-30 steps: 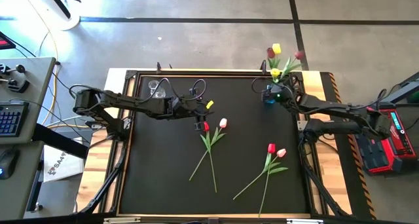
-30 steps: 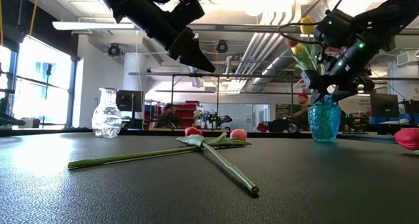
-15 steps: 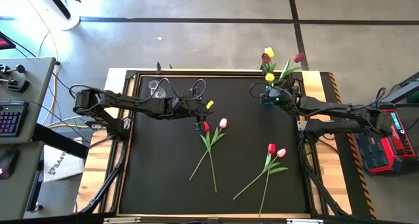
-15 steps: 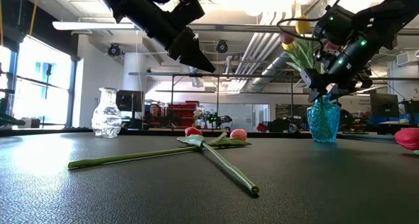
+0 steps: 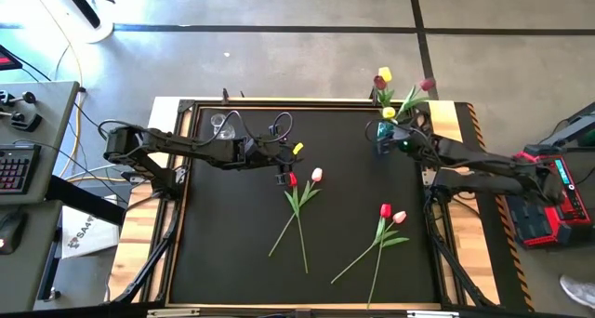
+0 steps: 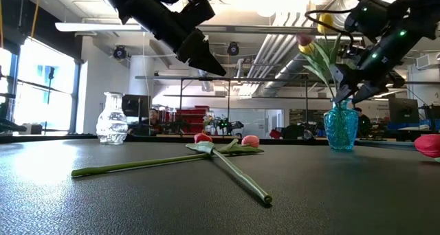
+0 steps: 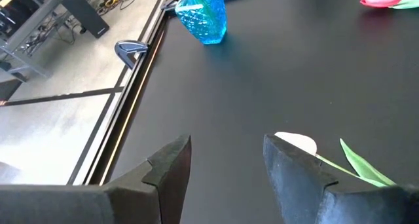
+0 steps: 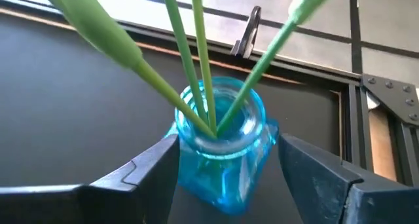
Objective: Sort flowers into vase by color
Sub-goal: Move the blue vase to the top right of the table, then put the left pink flower into the transparent vase
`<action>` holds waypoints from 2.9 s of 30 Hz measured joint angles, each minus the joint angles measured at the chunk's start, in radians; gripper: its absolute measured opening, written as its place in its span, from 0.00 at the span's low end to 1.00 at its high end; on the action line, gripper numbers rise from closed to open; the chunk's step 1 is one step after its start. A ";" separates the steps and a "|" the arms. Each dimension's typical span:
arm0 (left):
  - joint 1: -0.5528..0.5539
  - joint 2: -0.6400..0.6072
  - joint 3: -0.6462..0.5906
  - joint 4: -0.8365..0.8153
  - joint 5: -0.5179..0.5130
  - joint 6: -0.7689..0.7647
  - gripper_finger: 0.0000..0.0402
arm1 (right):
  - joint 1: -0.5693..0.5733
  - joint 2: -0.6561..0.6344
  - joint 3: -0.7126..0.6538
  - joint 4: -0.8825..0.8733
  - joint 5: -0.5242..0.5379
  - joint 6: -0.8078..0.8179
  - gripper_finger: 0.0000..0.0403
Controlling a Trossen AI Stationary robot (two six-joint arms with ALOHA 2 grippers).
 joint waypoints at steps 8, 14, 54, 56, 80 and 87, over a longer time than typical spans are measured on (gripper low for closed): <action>0.000 0.000 0.000 0.000 0.000 0.001 0.45 | -0.001 -0.081 0.000 -0.095 -0.145 0.023 0.61; 0.000 0.000 0.000 0.000 0.000 0.009 0.44 | 0.031 -0.094 0.001 -0.147 -0.427 0.083 0.61; -0.134 0.090 -0.174 0.049 0.030 -0.876 0.41 | 0.715 0.175 0.001 0.680 0.178 -0.058 0.43; -0.140 0.127 -0.171 0.071 0.030 -0.937 0.41 | 0.704 0.175 0.001 0.700 0.185 -0.091 0.43; -0.102 0.227 0.073 -0.065 -0.047 -0.820 0.41 | 0.679 0.176 0.000 0.677 0.172 -0.125 0.43; -0.097 0.270 0.098 -0.056 -0.022 -0.777 0.41 | 0.687 0.175 0.000 0.642 0.126 -0.027 0.43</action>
